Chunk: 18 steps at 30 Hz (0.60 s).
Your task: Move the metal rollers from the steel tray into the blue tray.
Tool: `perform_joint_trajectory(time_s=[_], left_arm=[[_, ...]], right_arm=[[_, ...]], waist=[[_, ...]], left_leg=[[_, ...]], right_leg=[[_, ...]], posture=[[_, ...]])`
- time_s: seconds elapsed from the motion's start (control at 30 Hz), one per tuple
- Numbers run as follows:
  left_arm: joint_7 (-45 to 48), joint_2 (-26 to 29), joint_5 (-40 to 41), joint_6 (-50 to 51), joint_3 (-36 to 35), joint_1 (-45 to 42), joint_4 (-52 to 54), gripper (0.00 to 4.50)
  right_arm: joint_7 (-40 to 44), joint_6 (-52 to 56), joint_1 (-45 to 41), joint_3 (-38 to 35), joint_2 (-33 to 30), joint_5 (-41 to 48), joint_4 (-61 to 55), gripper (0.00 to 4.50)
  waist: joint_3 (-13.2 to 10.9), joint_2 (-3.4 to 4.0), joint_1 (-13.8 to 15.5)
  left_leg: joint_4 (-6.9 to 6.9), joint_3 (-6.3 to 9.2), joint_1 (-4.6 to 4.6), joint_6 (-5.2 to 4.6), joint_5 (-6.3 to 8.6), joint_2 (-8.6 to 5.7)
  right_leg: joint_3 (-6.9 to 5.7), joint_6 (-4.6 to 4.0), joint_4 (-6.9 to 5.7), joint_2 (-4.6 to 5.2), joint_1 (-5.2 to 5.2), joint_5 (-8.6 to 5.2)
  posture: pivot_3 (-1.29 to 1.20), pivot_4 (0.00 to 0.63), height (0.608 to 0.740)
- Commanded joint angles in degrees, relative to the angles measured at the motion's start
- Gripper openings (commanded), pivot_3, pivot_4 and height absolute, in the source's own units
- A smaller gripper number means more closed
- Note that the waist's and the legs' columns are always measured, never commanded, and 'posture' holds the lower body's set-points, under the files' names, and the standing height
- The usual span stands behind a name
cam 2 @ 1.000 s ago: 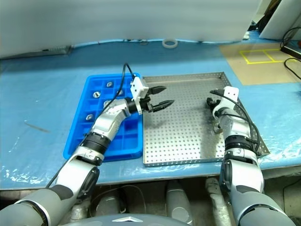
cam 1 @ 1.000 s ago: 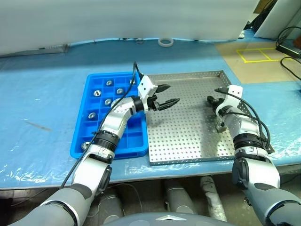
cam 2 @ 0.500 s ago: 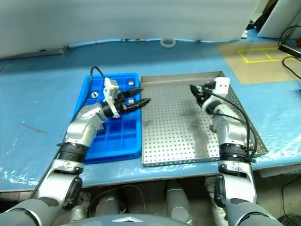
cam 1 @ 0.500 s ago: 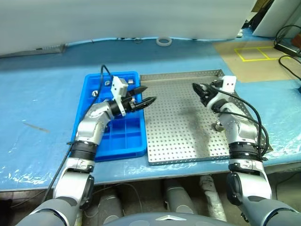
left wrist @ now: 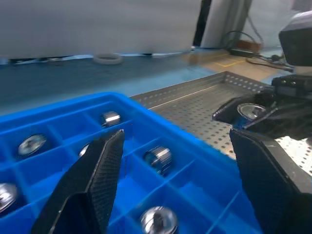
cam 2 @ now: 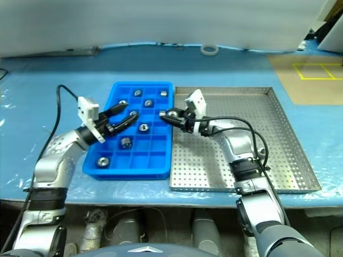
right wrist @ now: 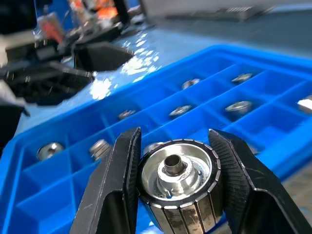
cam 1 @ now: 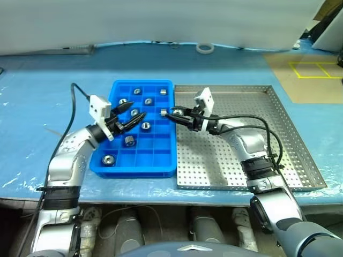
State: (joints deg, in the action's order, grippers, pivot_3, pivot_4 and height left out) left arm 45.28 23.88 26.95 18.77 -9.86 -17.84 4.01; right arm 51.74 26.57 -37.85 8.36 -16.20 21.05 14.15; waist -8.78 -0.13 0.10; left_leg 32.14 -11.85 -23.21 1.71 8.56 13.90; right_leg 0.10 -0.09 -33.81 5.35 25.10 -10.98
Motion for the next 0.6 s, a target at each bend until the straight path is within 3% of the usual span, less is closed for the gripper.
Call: perform_joint_trajectory(time_s=[0.03,0.37,0.6], left_arm=[[-0.8,2.1,0.8,0.3,-1.3,1.5,4.6,3.65],[-1.9,3.5,2.4,1.3,-1.1,3.5,8.2,3.65],[-2.5,3.7,3.9,1.3,-2.9,2.7,6.5,3.65]], right_arm=[[2.2,-2.4,-3.4,1.0,1.7,-0.7,1.3,1.79],[3.8,-3.3,-5.2,1.7,7.1,-0.8,3.2,1.79],[9.9,0.9,0.2,6.7,5.5,0.1,-5.4,1.79]], waist=[[0.0,-0.02,0.9],[0.0,-0.04,2.3],[0.0,-0.05,2.3]], left_leg=[[0.00,0.00,0.02,0.01,-0.01,0.00],[-0.12,0.10,0.02,0.27,-0.15,0.02],[-0.14,0.16,0.03,0.34,-0.20,0.02]], right_leg=[[0.00,0.00,-0.01,-0.01,0.01,0.00],[0.00,0.00,-0.10,-0.03,0.05,0.00],[0.00,0.01,-0.16,-0.05,0.04,0.00]], posture=[[-0.09,0.150,0.740],[-0.07,0.150,0.740],[-0.08,0.150,0.740]])
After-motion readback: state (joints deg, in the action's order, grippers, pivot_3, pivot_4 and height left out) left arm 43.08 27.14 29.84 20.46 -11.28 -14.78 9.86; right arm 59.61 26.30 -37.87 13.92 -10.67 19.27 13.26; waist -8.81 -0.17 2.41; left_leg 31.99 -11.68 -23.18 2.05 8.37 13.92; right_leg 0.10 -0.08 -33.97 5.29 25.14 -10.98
